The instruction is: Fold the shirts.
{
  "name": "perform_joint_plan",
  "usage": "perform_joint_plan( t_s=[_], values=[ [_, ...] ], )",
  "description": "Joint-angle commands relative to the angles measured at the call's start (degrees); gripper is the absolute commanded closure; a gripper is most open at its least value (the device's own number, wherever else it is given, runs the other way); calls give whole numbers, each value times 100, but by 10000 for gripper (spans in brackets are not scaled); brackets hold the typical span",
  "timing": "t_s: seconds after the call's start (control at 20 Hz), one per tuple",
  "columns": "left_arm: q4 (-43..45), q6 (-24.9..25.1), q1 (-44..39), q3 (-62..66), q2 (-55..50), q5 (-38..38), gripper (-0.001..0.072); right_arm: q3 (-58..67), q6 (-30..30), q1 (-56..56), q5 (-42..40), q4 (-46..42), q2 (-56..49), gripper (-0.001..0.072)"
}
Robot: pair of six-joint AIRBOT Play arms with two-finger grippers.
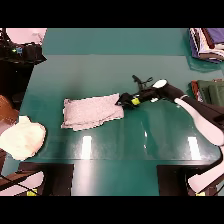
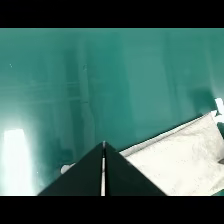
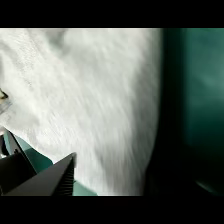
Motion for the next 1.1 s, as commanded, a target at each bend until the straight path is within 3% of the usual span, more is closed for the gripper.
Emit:
perform_joint_plan(
  t_s=[0.0, 0.1, 0.15, 0.35, 0.6, 0.8, 1.05],
  values=[
    [-190, -4, 4, 7, 4, -26, 683, 914, -11, 525, 236, 234, -640, 368],
    [-181, -7, -96, 7, 4, -44, 683, 1305, -13, 643, 243, 179, -721, 617],
    [-179, -4, -201, 7, 4, -42, 683, 1460, -13, 634, 243, 170, -713, 700],
    [-177, -7, -907, 7, 4, 48, 683, 2120, 269, 44, 494, -592, -455, 699],
    [-179, -9, -1665, 7, 4, 284, 683, 2013, 577, -1976, 538, -1591, 680, 699],
    [-179, -13, -2059, 7, 4, 592, 682, 1847, 575, -4026, 531, -1773, 1366, 699],
    [-203, -66, -2293, 7, 4, 940, 683, 1851, 577, -6028, 402, -1709, 1480, 699]
  ],
)
